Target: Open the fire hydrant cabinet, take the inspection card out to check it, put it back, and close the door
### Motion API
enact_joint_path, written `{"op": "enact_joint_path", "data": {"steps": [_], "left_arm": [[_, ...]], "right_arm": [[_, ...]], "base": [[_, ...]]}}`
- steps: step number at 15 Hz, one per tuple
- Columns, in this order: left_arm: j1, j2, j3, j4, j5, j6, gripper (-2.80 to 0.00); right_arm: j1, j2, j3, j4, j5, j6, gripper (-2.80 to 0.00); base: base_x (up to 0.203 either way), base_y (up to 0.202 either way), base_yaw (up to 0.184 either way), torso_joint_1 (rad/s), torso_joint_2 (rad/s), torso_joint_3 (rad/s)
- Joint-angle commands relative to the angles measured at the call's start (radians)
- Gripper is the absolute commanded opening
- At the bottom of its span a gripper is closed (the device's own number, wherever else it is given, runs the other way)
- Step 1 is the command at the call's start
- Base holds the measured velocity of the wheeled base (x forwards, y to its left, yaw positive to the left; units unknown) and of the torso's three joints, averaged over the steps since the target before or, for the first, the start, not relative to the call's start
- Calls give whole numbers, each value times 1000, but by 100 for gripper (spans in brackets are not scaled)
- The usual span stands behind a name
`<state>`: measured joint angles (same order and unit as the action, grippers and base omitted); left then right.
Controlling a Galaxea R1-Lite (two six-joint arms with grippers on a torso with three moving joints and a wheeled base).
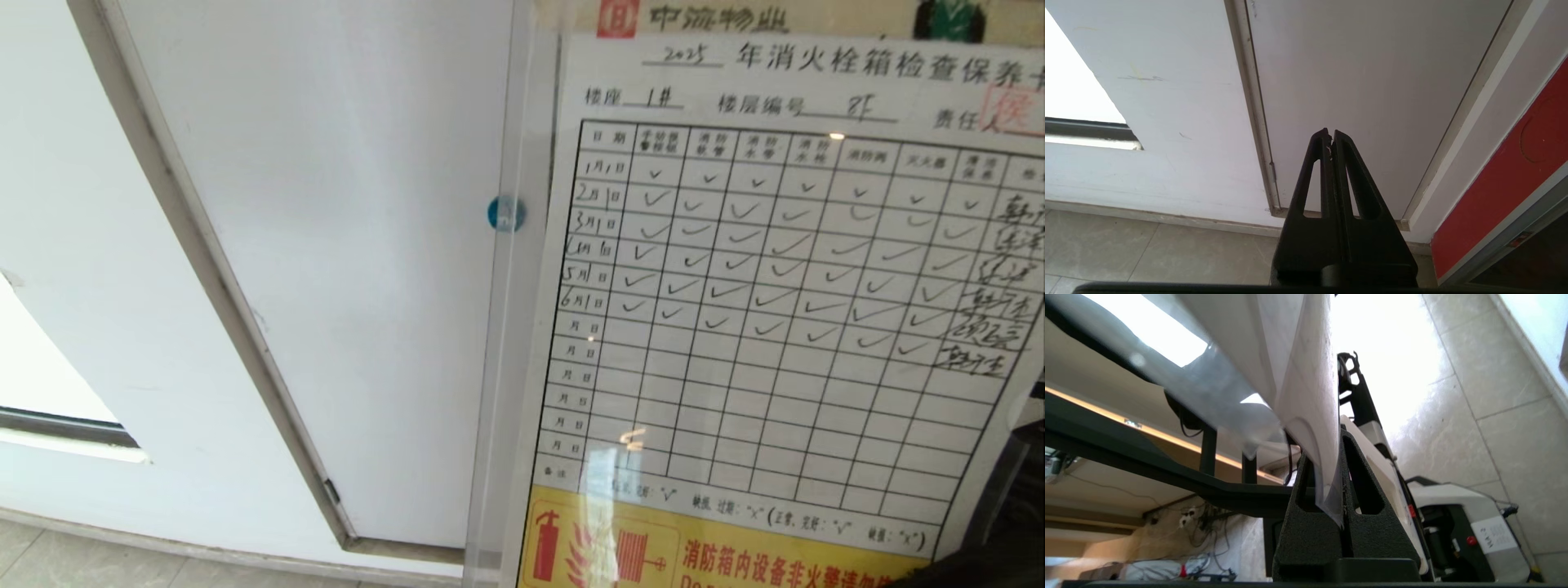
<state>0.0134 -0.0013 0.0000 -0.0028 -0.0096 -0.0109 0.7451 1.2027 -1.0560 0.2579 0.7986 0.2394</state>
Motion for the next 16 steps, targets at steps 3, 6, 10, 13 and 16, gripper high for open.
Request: {"op": "enact_joint_path", "data": {"steps": [3, 6, 10, 13, 16], "left_arm": [[0, 1, 0, 0, -1, 0, -280], [0, 1, 0, 0, -1, 0, -280], [0, 1, 0, 0, -1, 0, -280], [0, 1, 0, 0, -1, 0, -280], [0, 1, 2, 0, -1, 0, -280]], "right_arm": [[0, -25, -19, -20, 2, 1, -280], [0, -48, -24, -20, -21, -2, -280], [0, -88, -24, -16, -133, -4, -280], [0, -126, -22, -10, -234, -8, -280], [0, -164, -20, -4, -342, -18, -280]], "base": [[0, 0, 0, 0, 0, 0], [0, 0, 0, 0, 0, 0], [0, 0, 0, 0, 0, 0], [0, 0, 0, 0, 0, 0], [0, 0, 0, 0, 0, 0]]}}
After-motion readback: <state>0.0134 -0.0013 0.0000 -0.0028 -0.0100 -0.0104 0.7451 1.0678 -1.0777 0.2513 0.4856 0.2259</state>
